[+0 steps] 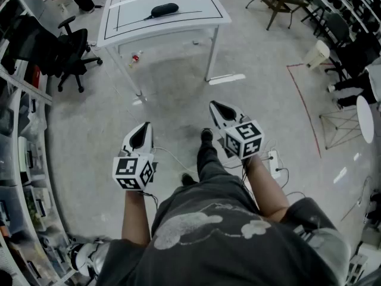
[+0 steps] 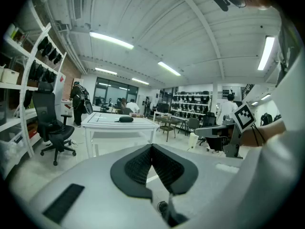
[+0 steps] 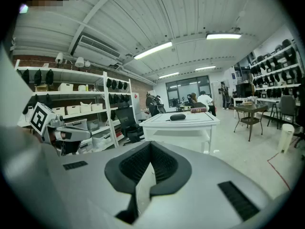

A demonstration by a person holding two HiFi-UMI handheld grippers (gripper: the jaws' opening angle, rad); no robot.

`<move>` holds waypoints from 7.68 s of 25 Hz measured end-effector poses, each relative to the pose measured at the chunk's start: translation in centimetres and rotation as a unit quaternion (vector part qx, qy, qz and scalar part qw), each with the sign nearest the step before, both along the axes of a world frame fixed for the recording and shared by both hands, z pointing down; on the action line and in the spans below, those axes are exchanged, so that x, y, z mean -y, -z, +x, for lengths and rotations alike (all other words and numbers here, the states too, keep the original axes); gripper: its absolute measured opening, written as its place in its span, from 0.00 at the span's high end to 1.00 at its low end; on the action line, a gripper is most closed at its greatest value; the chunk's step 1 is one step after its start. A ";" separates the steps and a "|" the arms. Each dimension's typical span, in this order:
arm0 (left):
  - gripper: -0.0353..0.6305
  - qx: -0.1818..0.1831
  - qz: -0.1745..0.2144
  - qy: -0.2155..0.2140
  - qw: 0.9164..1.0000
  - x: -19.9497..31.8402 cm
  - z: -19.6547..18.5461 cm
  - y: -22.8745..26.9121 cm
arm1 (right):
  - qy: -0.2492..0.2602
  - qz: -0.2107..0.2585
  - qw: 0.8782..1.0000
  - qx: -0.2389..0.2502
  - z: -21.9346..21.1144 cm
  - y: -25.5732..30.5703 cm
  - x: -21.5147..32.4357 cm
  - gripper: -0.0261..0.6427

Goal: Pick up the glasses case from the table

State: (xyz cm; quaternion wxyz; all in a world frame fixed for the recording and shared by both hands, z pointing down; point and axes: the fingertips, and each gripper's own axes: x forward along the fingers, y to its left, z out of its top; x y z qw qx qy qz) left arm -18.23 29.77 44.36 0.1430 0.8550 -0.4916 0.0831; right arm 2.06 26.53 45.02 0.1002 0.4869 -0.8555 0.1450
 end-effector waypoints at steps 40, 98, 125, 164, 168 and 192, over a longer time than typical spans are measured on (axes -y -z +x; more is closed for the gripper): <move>0.94 0.034 -0.008 0.055 0.998 27.9 5.8 0.4 | 0.040 -0.020 0.998 0.041 5.8 -1.3 30.6 0.96; 0.36 0.215 -0.093 -0.208 0.950 68.7 7.8 -8.9 | -0.027 -0.053 0.998 -0.001 4.8 -3.3 67.4 0.96; 0.42 0.288 -0.173 -0.381 0.861 72.3 10.6 -16.1 | -0.085 -0.078 0.993 -0.011 5.1 -5.1 73.7 0.96; 0.43 0.112 -0.083 -0.123 0.983 59.3 8.5 -1.4 | -0.006 -0.006 0.999 0.031 7.0 0.9 58.1 0.96; 0.43 0.105 -0.078 -0.101 0.986 56.2 8.7 -1.1 | 0.009 -0.005 0.999 0.034 7.3 0.7 55.2 0.96; 0.43 0.084 -0.110 -0.055 0.989 36.9 12.6 -1.8 | 0.061 -0.028 0.996 0.052 9.5 -2.0 40.3 0.96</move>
